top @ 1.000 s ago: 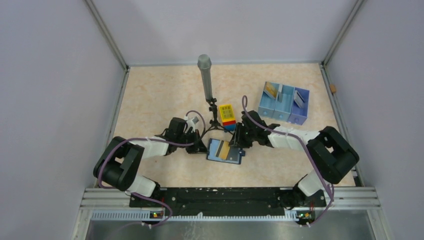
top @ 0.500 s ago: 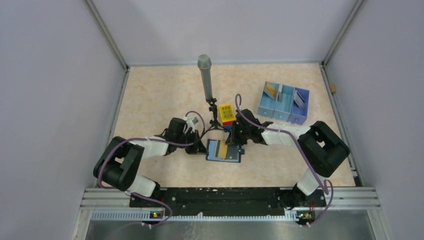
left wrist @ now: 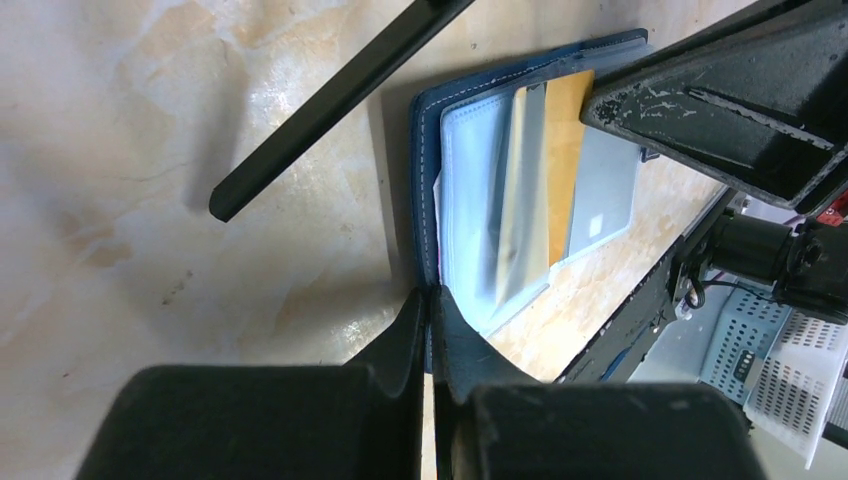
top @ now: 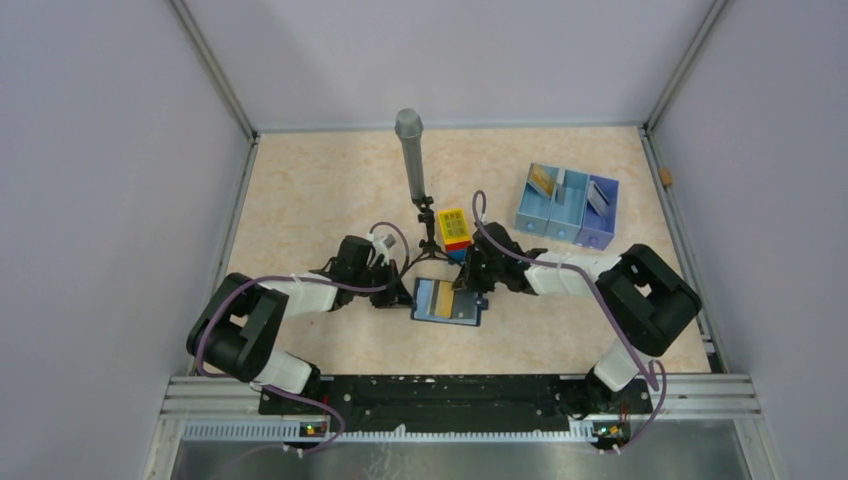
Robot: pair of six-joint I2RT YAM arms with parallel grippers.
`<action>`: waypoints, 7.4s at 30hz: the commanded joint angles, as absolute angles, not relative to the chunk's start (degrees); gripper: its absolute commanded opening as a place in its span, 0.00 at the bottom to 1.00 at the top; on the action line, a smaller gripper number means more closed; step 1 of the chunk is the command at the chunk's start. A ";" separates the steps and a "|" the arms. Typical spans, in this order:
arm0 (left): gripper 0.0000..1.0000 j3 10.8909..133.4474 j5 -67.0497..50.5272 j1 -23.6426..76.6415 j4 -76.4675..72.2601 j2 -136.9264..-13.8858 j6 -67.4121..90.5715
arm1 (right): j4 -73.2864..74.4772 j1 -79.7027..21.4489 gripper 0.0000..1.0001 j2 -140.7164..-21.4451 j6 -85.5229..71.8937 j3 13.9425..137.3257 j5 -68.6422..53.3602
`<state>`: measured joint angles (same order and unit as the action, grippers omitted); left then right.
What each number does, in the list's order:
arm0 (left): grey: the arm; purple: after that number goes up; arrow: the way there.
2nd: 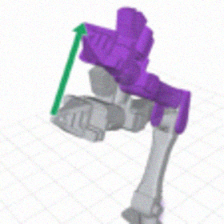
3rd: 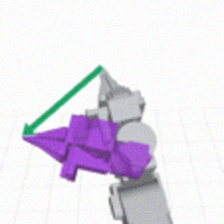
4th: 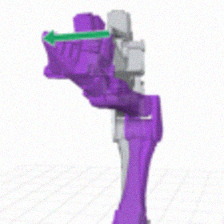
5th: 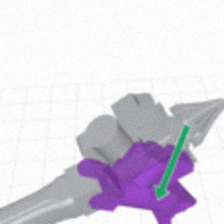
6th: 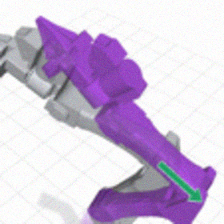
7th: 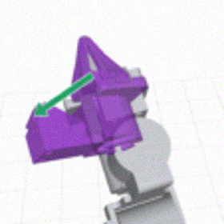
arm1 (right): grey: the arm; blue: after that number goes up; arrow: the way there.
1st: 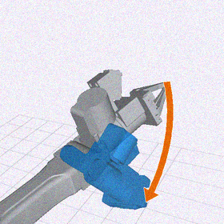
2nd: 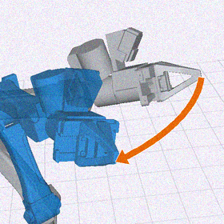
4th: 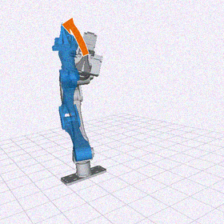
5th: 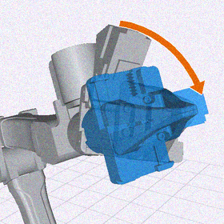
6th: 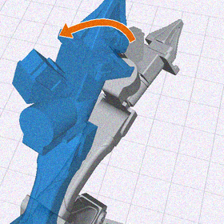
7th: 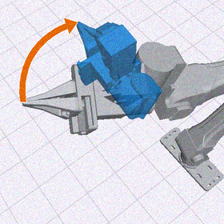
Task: Put the credit cards into the card holder
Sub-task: Insert the credit card into the card holder, then pick up the credit card from the storage box.
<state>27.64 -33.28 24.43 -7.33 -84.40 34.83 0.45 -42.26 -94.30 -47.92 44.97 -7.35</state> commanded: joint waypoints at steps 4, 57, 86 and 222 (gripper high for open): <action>0.00 26.60 -30.28 24.35 -9.53 -82.78 36.41 | 7.05 -43.42 0.00 -93.37 -47.19 41.46 -5.13; 0.00 26.28 -31.90 24.34 -10.72 -82.06 35.78 | 8.36 -47.65 0.16 -89.81 -52.93 41.11 -4.24; 0.00 25.82 -32.56 24.34 -11.16 -80.95 36.48 | -3.91 -52.92 0.22 -95.34 -59.06 44.42 -4.46; 0.99 51.16 -18.66 15.73 32.26 -61.42 18.99 | 19.48 -17.57 0.44 -116.54 -17.64 96.17 21.71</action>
